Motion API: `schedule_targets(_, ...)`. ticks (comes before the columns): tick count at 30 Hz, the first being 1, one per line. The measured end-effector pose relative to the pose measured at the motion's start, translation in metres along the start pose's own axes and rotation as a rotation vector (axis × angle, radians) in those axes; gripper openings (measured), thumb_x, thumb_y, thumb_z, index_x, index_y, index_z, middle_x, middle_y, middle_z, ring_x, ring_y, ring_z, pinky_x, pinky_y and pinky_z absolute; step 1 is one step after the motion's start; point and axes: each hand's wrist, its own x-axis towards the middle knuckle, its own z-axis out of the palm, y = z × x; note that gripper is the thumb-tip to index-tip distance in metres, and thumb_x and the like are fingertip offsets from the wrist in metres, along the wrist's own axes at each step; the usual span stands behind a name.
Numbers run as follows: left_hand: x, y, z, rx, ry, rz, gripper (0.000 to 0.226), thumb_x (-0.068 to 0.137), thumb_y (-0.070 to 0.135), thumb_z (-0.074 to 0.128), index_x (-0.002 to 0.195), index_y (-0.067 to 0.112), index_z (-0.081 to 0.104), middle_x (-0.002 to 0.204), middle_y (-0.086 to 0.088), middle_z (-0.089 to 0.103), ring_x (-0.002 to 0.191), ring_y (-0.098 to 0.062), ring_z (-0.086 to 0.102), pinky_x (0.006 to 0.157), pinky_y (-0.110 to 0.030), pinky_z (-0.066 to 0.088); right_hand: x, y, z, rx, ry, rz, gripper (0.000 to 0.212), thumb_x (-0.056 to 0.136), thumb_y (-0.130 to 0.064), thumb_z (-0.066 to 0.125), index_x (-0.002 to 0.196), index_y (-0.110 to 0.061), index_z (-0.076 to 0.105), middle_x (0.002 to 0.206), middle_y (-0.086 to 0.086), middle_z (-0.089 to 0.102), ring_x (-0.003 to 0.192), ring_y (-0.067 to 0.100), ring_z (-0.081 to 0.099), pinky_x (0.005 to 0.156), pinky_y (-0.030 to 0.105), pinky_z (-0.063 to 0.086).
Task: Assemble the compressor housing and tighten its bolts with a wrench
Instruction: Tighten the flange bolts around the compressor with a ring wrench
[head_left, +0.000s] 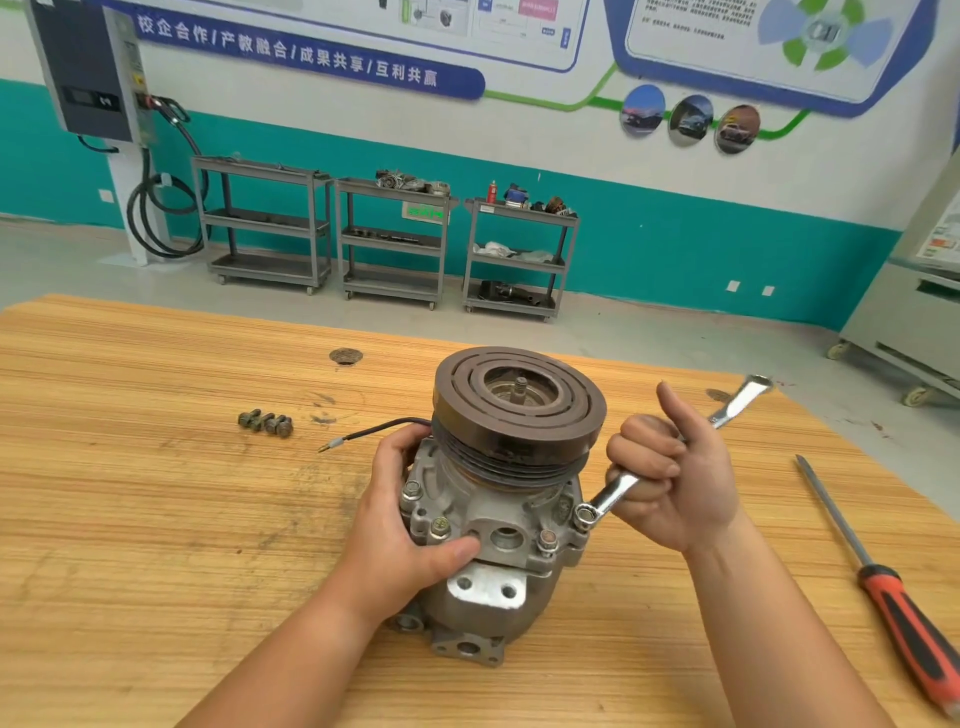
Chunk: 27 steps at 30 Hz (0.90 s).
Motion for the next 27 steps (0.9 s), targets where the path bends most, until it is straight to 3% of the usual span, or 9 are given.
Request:
schedule_targets(4, -0.001, 0.003, 0.001, -0.021, -0.003, -0.005, 0.087, 0.048, 0.039, 0.076, 0.126, 0.028, 0.038, 0.115, 0.021, 0.061, 0.110, -0.009, 0.061, 0.083, -0.020, 0.051, -0.029, 0.025, 0.026, -0.325, 0.429, -0.382, 0.051, 0.080, -0.057, 0.051, 0.047, -0.026, 0.027, 0.043, -0.009, 0.027, 0.038, 0.006, 0.010, 0.037, 0.016, 0.014)
schedule_targets(7, -0.001, 0.005, 0.003, -0.019, 0.004, 0.002, 0.087, 0.048, 0.040, 0.075, 0.125, 0.025, 0.038, 0.114, 0.024, 0.060, 0.107, -0.005, 0.061, 0.080, -0.015, 0.049, -0.044, 0.059, 0.047, -0.429, 0.562, -0.683, 0.056, 0.059, -0.068, 0.069, 0.040, -0.024, 0.038, 0.042, -0.006, 0.034, 0.035, 0.005, 0.016, 0.038, 0.014, 0.015)
schedule_targets(9, 0.000, 0.006, 0.003, -0.022, 0.003, 0.005, 0.086, 0.048, 0.040, 0.075, 0.124, 0.024, 0.039, 0.113, 0.025, 0.060, 0.107, -0.004, 0.061, 0.080, -0.015, 0.049, -0.045, 0.082, 0.059, -0.496, 0.648, -0.699, 0.061, 0.040, -0.078, 0.072, 0.036, -0.023, 0.044, 0.040, -0.006, 0.039, 0.030, 0.010, 0.012, 0.036, 0.013, 0.008)
schedule_targets(11, 0.000, 0.005, 0.002, -0.034, 0.002, 0.002, 0.086, 0.047, 0.039, 0.075, 0.124, 0.025, 0.039, 0.113, 0.024, 0.061, 0.107, -0.005, 0.062, 0.080, -0.016, 0.050, -0.041, 0.106, 0.066, -0.815, 0.688, -0.722, 0.061, 0.046, -0.080, 0.069, 0.044, -0.022, 0.047, 0.044, -0.007, 0.046, 0.031, 0.010, 0.024, 0.032, 0.018, 0.020)
schedule_targets(13, -0.001, 0.004, 0.002, -0.039, 0.009, 0.006, 0.087, 0.047, 0.038, 0.076, 0.124, 0.026, 0.039, 0.112, 0.022, 0.062, 0.107, -0.008, 0.062, 0.081, -0.018, 0.050, -0.038, 0.129, 0.056, -1.035, 0.625, -0.716, 0.034, 0.074, -0.043, 0.071, 0.062, -0.027, 0.043, 0.061, -0.011, 0.048, 0.046, 0.006, 0.038, 0.047, 0.017, 0.033)
schedule_targets(16, -0.001, 0.003, 0.003, -0.036, 0.012, 0.010, 0.087, 0.046, 0.037, 0.075, 0.124, 0.024, 0.039, 0.112, 0.021, 0.062, 0.107, -0.011, 0.063, 0.082, -0.021, 0.051, -0.024, 0.149, 0.050, -1.055, 0.611, -0.819, 0.053, 0.063, 0.033, 0.054, 0.067, -0.019, 0.048, 0.067, -0.016, 0.051, 0.045, 0.003, 0.043, 0.045, 0.021, 0.033)
schedule_targets(20, -0.001, 0.002, 0.002, -0.040, -0.003, 0.006, 0.087, 0.047, 0.038, 0.076, 0.125, 0.031, 0.039, 0.115, 0.017, 0.062, 0.110, -0.015, 0.062, 0.085, -0.026, 0.053, -0.028, 0.114, 0.074, -1.018, 0.511, -1.049, 0.014, 0.061, -0.023, 0.072, 0.058, -0.026, 0.059, 0.059, -0.016, 0.052, 0.046, -0.003, 0.044, 0.039, 0.010, 0.031)
schedule_targets(24, -0.001, 0.003, 0.002, -0.029, -0.004, 0.003, 0.085, 0.048, 0.039, 0.077, 0.124, 0.035, 0.039, 0.115, 0.020, 0.061, 0.109, -0.012, 0.062, 0.083, -0.024, 0.052, -0.041, 0.072, 0.072, -0.554, 0.618, -0.961, 0.055, 0.050, -0.068, 0.074, 0.036, -0.022, 0.049, 0.049, -0.007, 0.048, 0.039, 0.003, 0.032, 0.040, 0.010, 0.022)
schedule_targets(27, -0.001, 0.002, 0.001, -0.015, -0.006, 0.008, 0.084, 0.048, 0.041, 0.077, 0.123, 0.039, 0.039, 0.114, 0.020, 0.061, 0.109, -0.013, 0.062, 0.085, -0.027, 0.052, -0.043, 0.034, 0.046, -0.319, 0.460, -0.695, 0.056, 0.061, -0.066, 0.071, 0.039, -0.021, 0.045, 0.049, -0.006, 0.043, 0.041, 0.004, 0.022, 0.038, 0.015, 0.023)
